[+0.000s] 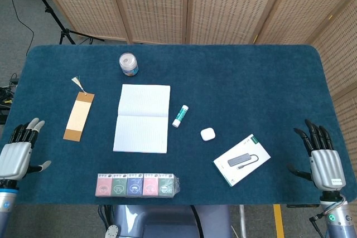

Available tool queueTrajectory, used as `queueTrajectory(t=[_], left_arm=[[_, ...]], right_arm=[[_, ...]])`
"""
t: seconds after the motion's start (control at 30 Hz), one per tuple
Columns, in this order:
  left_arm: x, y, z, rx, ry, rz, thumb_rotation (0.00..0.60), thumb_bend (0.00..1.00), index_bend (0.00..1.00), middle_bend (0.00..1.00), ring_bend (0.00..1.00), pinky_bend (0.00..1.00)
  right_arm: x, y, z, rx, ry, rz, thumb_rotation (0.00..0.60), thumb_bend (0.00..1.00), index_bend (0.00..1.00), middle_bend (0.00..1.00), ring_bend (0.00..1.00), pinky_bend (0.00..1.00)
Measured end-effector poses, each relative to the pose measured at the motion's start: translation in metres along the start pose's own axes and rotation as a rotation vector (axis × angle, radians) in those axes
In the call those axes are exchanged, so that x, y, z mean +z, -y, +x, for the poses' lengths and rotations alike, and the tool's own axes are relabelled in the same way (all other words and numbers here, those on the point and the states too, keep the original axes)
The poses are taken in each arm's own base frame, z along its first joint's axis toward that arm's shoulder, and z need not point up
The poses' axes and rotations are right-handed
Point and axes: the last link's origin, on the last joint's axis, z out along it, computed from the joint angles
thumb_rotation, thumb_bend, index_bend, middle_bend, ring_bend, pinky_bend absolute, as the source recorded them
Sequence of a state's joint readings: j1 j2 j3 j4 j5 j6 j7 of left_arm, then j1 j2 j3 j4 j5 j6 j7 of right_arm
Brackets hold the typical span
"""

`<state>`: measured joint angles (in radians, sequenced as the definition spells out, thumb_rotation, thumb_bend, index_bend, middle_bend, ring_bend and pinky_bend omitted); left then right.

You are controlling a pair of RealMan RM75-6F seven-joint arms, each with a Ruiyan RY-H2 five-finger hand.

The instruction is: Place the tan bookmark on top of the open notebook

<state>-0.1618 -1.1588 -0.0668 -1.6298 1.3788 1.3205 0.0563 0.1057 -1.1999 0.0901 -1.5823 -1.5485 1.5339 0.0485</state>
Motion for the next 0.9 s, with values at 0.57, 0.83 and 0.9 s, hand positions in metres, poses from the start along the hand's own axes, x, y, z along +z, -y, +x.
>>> queueTrajectory(t=[0.57, 0.83, 0.9], left_arm=[[0.074, -0.023, -0.042, -0.083, 0.105, 0.025, 0.600, 0.07, 0.00, 0.00, 0.00, 0.00], [0.091, -0.040, -0.050, -0.078, 0.124, 0.050, 0.600, 0.07, 0.00, 0.00, 0.00, 0.00], [0.094, -0.043, -0.052, -0.079, 0.135, 0.060, 0.600, 0.07, 0.00, 0.00, 0.00, 0.00]], right_arm=[[0.002, -0.003, -0.002, -0.001, 0.011, -0.009, 0.600, 0.00, 0.15, 0.00, 0.00, 0.00], [0.003, -0.005, 0.000, 0.006, 0.010, -0.018, 0.600, 0.00, 0.15, 0.00, 0.00, 0.00], [0.003, -0.006, 0.000, 0.008, 0.011, -0.020, 0.600, 0.00, 0.15, 0.00, 0.00, 0.00]])
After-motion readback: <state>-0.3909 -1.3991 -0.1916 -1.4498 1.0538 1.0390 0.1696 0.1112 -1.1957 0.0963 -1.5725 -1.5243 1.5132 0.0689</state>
